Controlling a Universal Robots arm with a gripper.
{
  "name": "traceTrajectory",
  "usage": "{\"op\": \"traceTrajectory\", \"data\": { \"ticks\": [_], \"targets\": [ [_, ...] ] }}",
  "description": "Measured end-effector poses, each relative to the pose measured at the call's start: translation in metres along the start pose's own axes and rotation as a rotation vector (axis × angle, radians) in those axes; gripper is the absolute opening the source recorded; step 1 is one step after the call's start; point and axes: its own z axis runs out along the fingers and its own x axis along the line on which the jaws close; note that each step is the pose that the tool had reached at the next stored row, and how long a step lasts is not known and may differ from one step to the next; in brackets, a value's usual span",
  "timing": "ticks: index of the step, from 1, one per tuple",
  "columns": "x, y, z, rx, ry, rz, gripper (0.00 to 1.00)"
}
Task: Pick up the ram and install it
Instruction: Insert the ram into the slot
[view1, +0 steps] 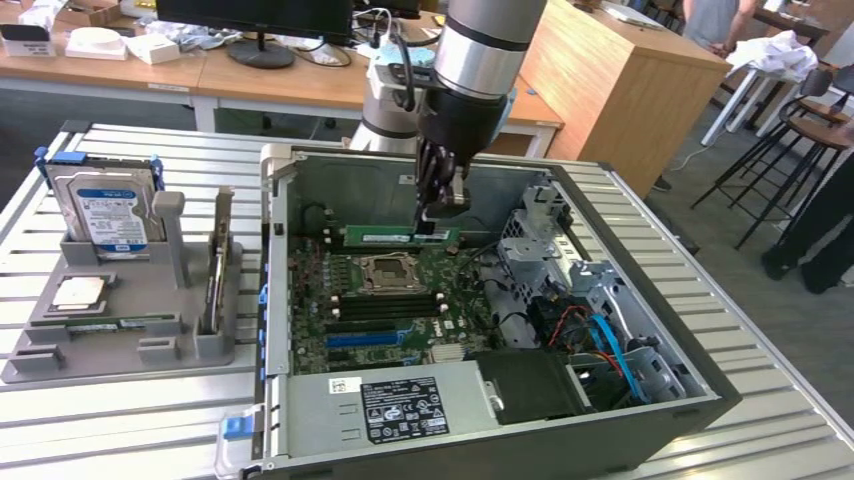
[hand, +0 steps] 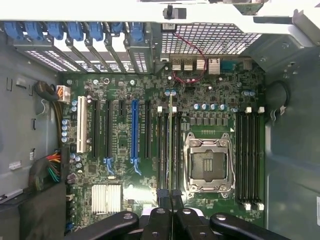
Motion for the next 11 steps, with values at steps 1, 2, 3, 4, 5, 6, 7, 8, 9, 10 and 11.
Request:
{"op": "traceTrajectory", "data": {
  "ticks": [1, 2, 3, 4, 5, 6, 7, 8, 9, 10, 11],
  "targets": [
    [0.0, 0.0, 0.0009, -0.0001, 0.0001, 0.0, 0.11],
    [0.0, -0.0001, 0.0019, 0.0, 0.0, 0.0, 0.11],
    [0.0, -0.0001, 0.0029, 0.0, 0.0, 0.0, 0.11],
    [0.0, -0.0001, 0.004, 0.0, 0.0, 0.0, 0.11],
    [0.0, -0.0002, 0.005, 0.0, 0.0, 0.0, 0.11],
    [0.0, -0.0002, 0.0059, -0.0001, 0.0001, 0.0, 0.11],
    [0.0, -0.0002, 0.007, 0.0, 0.0, 0.0, 0.11],
    [0.0, -0.0003, 0.0079, -0.0001, 0.0002, 0.0, 0.11],
    [0.0, -0.0003, 0.0089, 0.0, 0.0001, 0.0, 0.11],
    [0.0, -0.0003, 0.0099, -0.0001, 0.0001, 0.0, 0.11],
    [0.0, -0.0004, 0.011, -0.0001, 0.0001, 0.0, 0.11]
  ]
}}
